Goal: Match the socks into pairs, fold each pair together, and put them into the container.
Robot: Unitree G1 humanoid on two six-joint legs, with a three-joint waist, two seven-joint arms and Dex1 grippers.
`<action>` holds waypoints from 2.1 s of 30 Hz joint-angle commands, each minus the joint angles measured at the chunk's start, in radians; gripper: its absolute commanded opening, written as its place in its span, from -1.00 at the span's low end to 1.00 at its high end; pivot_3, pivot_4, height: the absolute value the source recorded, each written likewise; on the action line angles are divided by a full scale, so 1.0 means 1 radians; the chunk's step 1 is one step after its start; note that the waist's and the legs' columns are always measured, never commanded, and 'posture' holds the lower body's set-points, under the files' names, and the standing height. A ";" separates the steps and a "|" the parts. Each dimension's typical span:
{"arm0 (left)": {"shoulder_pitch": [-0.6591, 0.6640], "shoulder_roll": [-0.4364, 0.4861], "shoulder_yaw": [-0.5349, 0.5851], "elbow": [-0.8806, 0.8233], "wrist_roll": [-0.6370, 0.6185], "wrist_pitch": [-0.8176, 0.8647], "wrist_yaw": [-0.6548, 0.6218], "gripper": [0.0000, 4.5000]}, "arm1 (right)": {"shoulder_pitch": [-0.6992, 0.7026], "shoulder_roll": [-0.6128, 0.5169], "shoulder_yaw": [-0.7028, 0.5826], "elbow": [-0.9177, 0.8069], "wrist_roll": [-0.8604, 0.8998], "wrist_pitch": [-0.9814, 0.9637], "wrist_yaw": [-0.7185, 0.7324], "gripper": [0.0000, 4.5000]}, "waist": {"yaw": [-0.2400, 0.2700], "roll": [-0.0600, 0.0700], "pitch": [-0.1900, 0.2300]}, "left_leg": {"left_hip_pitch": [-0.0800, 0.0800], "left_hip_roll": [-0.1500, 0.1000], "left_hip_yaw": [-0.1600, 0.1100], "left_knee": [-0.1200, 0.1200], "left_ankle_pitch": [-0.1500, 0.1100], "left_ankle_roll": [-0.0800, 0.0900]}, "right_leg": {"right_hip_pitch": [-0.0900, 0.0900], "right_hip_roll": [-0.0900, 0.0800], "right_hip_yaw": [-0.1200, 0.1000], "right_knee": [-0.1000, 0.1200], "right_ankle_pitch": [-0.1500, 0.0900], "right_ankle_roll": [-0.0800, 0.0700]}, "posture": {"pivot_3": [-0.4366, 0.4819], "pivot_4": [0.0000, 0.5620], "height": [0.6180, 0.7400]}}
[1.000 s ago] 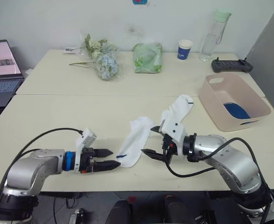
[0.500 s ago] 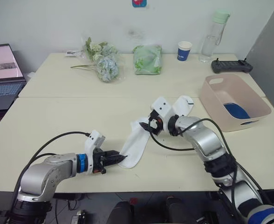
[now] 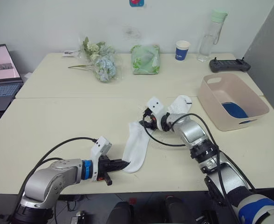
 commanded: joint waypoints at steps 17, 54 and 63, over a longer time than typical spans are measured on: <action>-0.058 0.218 -0.005 0.155 0.035 -0.128 -0.180 -1.00 | 0.171 -0.107 -0.132 -0.496 0.042 0.175 0.005 -0.98 | 0.001 0.000 0.000 | -0.001 0.001 -0.001 -0.002 0.000 0.000 | -0.003 0.001 -0.001 0.001 0.000 0.000 | -0.05 -0.47 1.00; -0.636 0.213 -0.182 0.935 0.409 -0.626 -0.711 0.10 | 0.722 -0.016 -0.242 -1.270 0.196 0.595 -0.352 0.56 | -0.017 -0.003 0.002 | -0.002 0.003 -0.001 -0.005 0.000 0.001 | -0.006 0.011 0.000 0.002 -0.001 0.000 | -0.05 -0.47 1.00; -0.233 0.197 0.081 0.340 0.128 -0.067 -0.452 0.99 | 0.646 -0.152 -0.252 -1.200 0.230 0.495 -0.264 1.00 | -0.019 -0.005 0.003 | -0.003 0.003 -0.002 -0.005 0.000 0.001 | -0.005 0.006 0.002 0.000 -0.001 0.001 | -0.05 -0.47 1.00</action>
